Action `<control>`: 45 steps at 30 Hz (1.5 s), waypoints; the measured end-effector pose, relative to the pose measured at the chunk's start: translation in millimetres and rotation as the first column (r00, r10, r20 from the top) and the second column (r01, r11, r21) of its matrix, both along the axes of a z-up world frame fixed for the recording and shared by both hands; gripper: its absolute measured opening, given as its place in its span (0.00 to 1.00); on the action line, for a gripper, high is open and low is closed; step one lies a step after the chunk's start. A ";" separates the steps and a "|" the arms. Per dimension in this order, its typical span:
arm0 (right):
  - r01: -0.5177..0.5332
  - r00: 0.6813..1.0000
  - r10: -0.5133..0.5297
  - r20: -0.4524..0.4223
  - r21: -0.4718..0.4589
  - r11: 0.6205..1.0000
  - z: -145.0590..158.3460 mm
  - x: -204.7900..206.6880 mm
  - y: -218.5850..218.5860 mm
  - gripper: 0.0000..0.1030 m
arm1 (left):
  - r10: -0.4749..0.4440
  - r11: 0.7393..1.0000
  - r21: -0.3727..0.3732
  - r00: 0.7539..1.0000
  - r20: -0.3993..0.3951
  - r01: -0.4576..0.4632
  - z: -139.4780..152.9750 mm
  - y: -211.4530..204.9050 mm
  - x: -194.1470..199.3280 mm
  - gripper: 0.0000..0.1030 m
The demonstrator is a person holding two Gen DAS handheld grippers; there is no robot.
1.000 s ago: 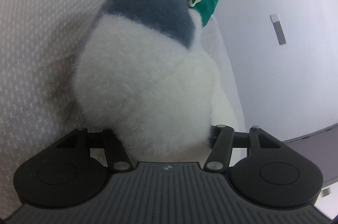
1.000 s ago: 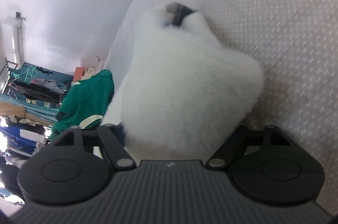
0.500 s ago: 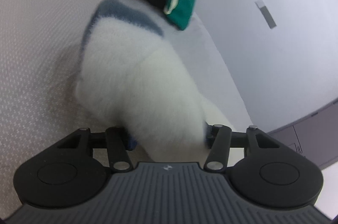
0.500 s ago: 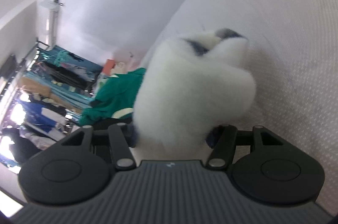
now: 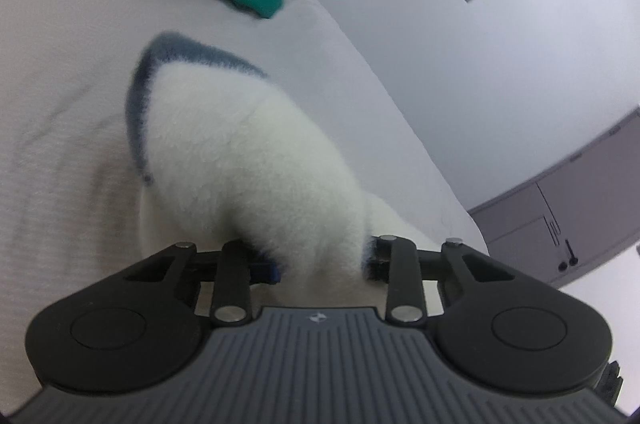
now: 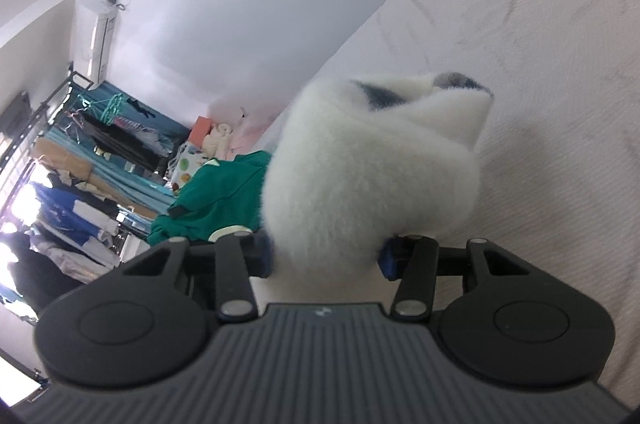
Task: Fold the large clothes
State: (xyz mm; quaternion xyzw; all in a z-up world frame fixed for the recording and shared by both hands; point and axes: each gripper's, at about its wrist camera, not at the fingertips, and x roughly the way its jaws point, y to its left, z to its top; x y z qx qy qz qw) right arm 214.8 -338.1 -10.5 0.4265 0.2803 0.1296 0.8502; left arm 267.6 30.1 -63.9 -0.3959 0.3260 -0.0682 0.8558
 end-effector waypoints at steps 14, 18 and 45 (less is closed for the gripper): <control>0.083 0.985 -0.075 0.153 -0.049 0.995 80.2 36.6 -70.5 0.48 | -0.129 0.991 -0.006 0.985 0.116 0.130 78.4 -111.2 109.7 0.34; 0.147 0.969 -0.135 0.205 -0.047 0.988 96.9 56.9 -106.7 0.48 | -0.201 0.979 -0.005 0.969 0.141 0.204 94.9 -159.1 167.8 0.34; 0.189 0.981 -0.185 0.062 -0.063 0.980 -92.1 69.0 -185.4 0.52 | -0.393 0.916 0.155 0.908 0.146 0.371 -63.9 -259.6 253.0 0.43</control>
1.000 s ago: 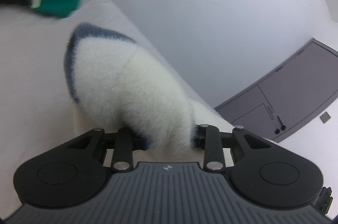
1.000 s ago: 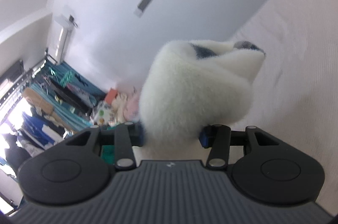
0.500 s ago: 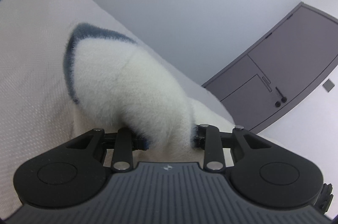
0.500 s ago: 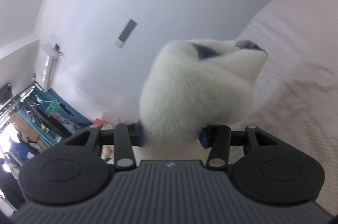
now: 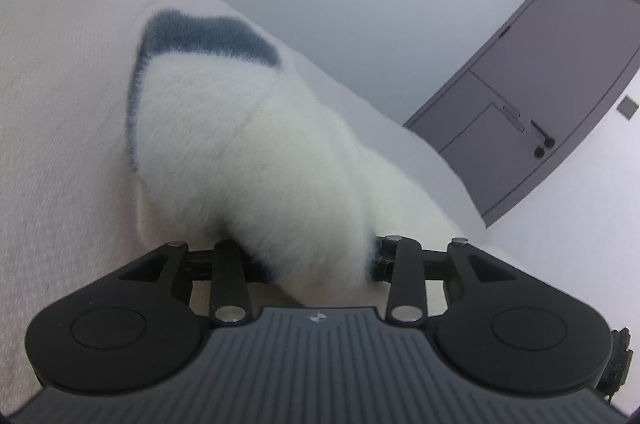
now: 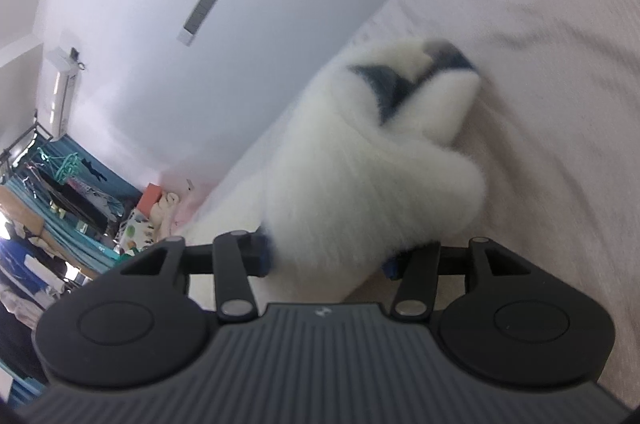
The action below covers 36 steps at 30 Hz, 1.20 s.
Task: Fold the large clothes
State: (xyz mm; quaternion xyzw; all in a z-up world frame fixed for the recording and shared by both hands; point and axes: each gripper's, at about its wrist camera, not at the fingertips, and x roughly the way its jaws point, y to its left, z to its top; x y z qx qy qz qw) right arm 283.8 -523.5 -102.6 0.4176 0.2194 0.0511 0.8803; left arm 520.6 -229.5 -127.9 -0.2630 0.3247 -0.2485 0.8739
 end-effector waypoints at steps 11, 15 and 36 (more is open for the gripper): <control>0.037 0.994 -0.032 -0.102 0.050 0.998 -11.8 -9.9 5.0 0.62 | 0.007 0.998 0.061 0.996 -0.089 -0.002 -1.6 3.7 -26.4 0.56; 0.061 0.984 -0.061 -0.167 -0.005 0.998 2.7 -26.6 6.5 0.62 | 0.008 0.990 0.143 0.998 -0.066 0.001 18.8 9.1 -41.0 0.60; 0.015 0.998 0.010 0.059 -0.401 0.916 218.6 -189.1 117.9 0.62 | -0.126 0.928 0.372 0.958 0.257 0.022 231.6 24.3 -231.3 0.60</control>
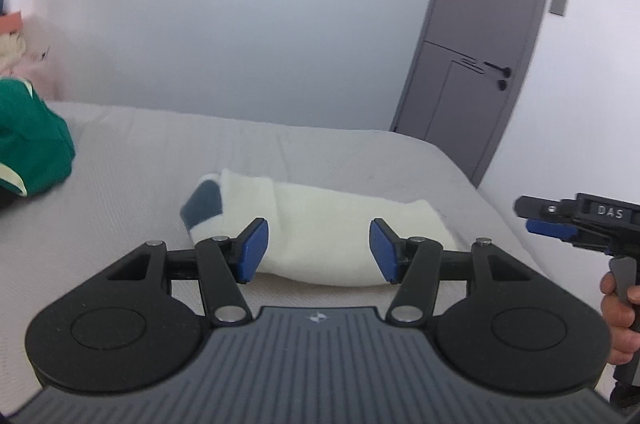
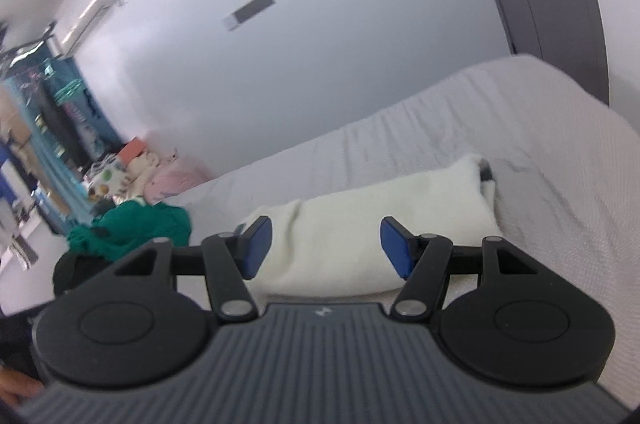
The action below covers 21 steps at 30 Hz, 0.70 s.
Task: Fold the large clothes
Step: 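Open both tools and release the folded sweater bundle on the bed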
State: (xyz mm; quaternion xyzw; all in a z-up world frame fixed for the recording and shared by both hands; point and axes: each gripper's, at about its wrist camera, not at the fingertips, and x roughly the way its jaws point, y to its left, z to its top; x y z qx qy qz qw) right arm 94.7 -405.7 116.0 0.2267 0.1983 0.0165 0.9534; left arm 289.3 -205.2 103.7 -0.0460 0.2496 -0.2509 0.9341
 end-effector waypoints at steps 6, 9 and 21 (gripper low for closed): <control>-0.041 0.998 0.047 0.043 -0.121 0.992 14.1 -39.0 35.9 0.62 | -0.032 0.999 0.014 0.999 0.034 0.032 11.6 9.9 -74.3 0.61; -0.057 0.996 0.066 0.054 -0.152 0.987 11.5 -52.1 48.9 0.62 | -0.041 0.999 0.017 0.998 0.044 0.040 11.5 14.3 -98.4 0.61; -0.083 0.993 0.102 0.065 -0.243 0.967 -14.7 -77.8 94.7 0.62 | -0.021 1.000 -0.013 0.998 0.063 0.022 -18.0 39.8 -140.0 0.64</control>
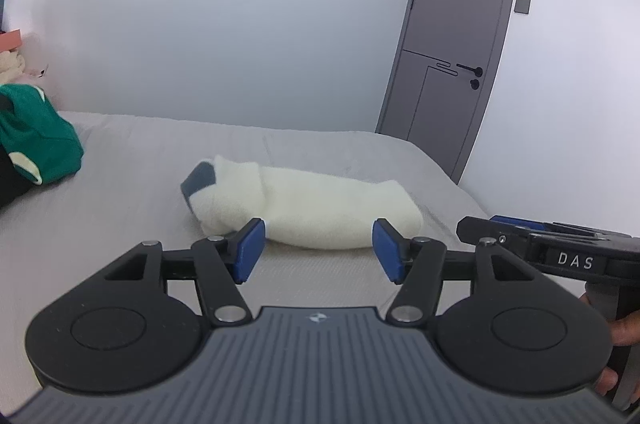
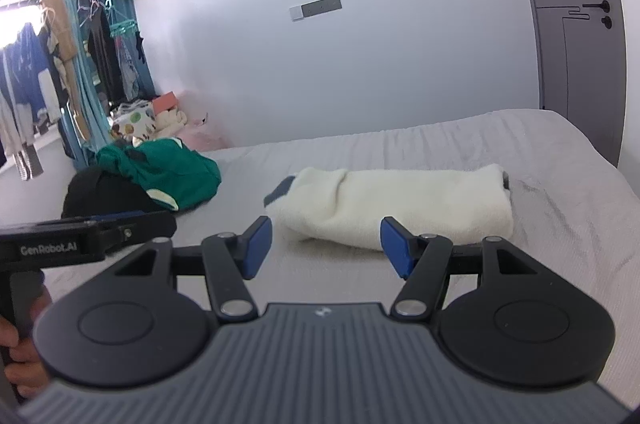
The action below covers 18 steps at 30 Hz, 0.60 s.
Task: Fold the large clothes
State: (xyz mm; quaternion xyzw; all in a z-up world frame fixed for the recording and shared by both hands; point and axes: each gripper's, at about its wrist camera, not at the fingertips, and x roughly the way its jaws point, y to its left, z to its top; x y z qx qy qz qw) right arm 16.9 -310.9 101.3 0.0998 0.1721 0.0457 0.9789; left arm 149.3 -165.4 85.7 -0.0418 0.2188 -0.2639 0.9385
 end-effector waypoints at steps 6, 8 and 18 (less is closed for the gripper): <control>0.016 1.000 -0.017 -0.006 -0.020 1.000 -13.8 -2.0 10.8 0.62 | 0.025 1.000 0.011 1.000 0.003 -0.025 -20.1 8.1 1.6 0.64; 0.020 1.000 -0.021 -0.017 -0.031 0.999 -19.6 -1.7 14.0 0.62 | 0.026 1.000 0.012 1.000 -0.001 -0.026 -26.1 9.6 3.6 0.65; 0.046 0.998 -0.048 -0.034 -0.066 0.997 -41.9 -1.8 25.2 0.62 | 0.030 0.999 0.011 0.999 -0.026 -0.030 -46.5 14.3 7.2 0.70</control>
